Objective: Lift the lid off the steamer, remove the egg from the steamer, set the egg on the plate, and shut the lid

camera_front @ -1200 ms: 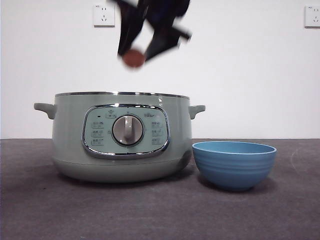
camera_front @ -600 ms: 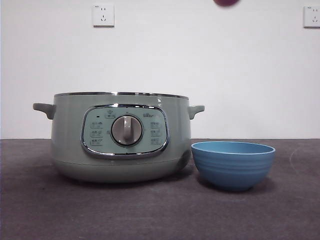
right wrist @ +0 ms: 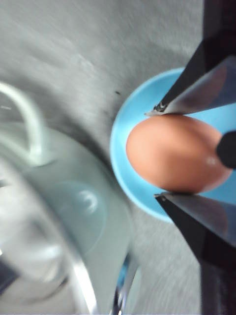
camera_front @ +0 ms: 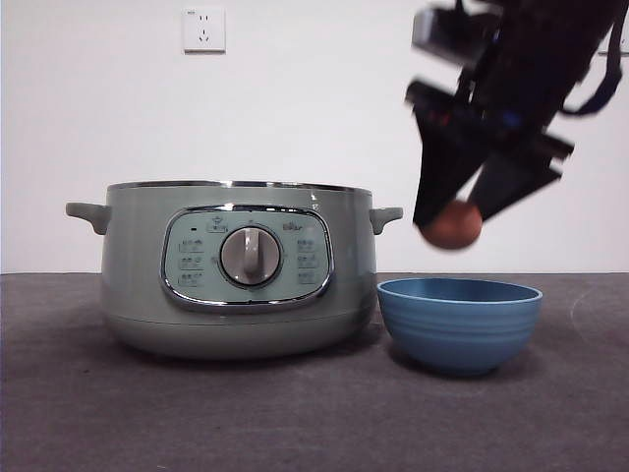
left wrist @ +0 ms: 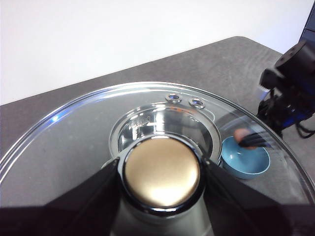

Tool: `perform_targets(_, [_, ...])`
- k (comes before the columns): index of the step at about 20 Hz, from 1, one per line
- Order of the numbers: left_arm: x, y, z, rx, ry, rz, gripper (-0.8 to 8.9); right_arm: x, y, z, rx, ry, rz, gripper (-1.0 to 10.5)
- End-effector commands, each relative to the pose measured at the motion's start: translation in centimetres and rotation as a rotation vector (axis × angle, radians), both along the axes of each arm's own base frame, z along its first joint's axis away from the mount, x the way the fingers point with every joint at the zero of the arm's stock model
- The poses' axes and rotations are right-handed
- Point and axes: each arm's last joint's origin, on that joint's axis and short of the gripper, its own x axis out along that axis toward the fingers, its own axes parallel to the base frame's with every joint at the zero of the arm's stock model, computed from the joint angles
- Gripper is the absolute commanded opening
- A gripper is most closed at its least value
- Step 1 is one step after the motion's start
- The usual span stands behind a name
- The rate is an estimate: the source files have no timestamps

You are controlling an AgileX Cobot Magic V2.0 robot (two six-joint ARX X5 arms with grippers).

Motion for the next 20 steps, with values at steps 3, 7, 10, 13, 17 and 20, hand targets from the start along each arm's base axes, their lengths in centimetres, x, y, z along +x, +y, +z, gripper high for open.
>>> perform_targets(3, [0.0, 0.0, 0.8, -0.024, -0.059, -0.004, -0.08, 1.6, 1.1, -3.9, -0.022, 0.084, 0.022, -0.1])
perform_targets(7, [0.0, 0.0, 0.8, -0.022, -0.058, 0.0, -0.08, 2.2, 1.4, -6.0, -0.052, 0.139, 0.021, -0.1])
perform_targets(10, [0.2, -0.1, 0.8, -0.02, -0.055, 0.0, -0.08, 2.3, 1.4, -6.7, -0.061, 0.154, 0.023, -0.1])
perform_targets(13, [0.7, -0.3, 0.8, -0.013, -0.043, -0.001, -0.08, 2.3, 1.4, -7.0, -0.07, 0.171, 0.022, -0.1])
perform_targets(17, [1.7, -0.8, 0.7, -0.004, -0.028, -0.003, -0.08, 2.0, 1.3, -7.2, -0.086, 0.204, 0.022, 0.8])
perform_targets(20, [3.1, -1.6, 0.8, -0.009, -0.027, -0.026, -0.09, 2.0, 1.3, -7.1, -0.087, 0.207, 0.019, 4.2])
